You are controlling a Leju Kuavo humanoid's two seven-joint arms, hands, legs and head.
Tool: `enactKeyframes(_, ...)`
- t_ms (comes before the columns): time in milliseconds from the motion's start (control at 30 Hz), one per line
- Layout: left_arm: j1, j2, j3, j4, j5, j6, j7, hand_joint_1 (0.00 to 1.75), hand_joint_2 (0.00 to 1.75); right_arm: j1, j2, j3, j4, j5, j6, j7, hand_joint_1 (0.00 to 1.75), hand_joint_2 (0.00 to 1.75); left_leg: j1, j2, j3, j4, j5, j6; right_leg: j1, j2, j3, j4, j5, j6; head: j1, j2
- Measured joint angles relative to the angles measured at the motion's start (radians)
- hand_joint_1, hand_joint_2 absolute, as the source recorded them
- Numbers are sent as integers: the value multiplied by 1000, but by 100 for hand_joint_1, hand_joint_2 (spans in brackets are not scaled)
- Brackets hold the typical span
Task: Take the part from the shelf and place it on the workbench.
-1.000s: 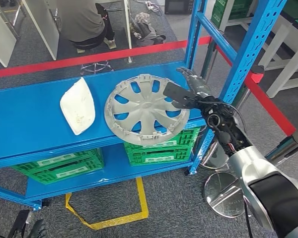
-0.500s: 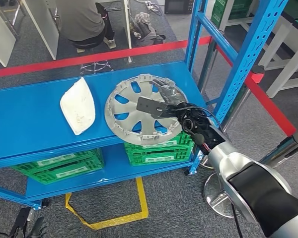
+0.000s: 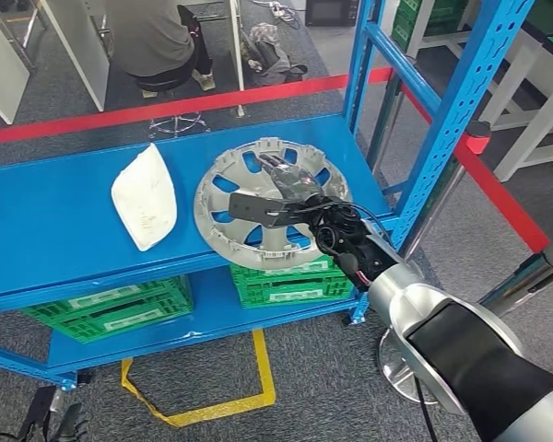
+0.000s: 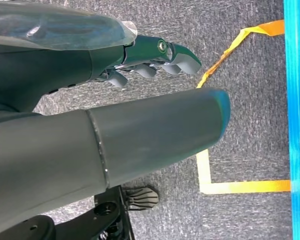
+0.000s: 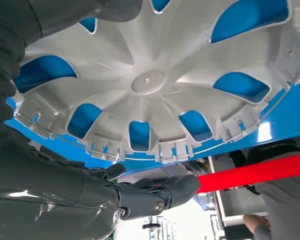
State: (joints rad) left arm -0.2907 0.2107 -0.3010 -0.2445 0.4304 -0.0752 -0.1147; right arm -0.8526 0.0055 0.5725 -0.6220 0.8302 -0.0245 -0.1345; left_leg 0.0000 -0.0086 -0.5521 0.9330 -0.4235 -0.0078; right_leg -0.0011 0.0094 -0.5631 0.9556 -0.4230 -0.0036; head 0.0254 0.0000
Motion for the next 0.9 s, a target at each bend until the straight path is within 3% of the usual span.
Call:
enactKeyframes(200, 6, 0, 0, 0, 10, 5, -5, 0, 0, 32, 2, 11, -87, 22, -7, 102, 0, 175, 0, 0, 0, 0, 0, 0, 0, 0, 0, 0, 0, 0, 0, 0)
enactKeyframes(467, 22, 0, 0, 0, 35, 23, -18, 0, 0, 167, 2, 14, -331, 75, 16, 255, 0, 175, 0, 0, 1, 0, 0, -1, 0, 1, 0, -1, 0, 0, 0, 0)
enactKeyframes(900, 63, 0, 0, 0, 68, 34, -56, 0, 0, 342, -66, -21, -604, 105, 25, 350, 0, 175, 0, 1, 1, 0, -1, -1, 0, 1, 1, -2, 0, 0, 0, 0)
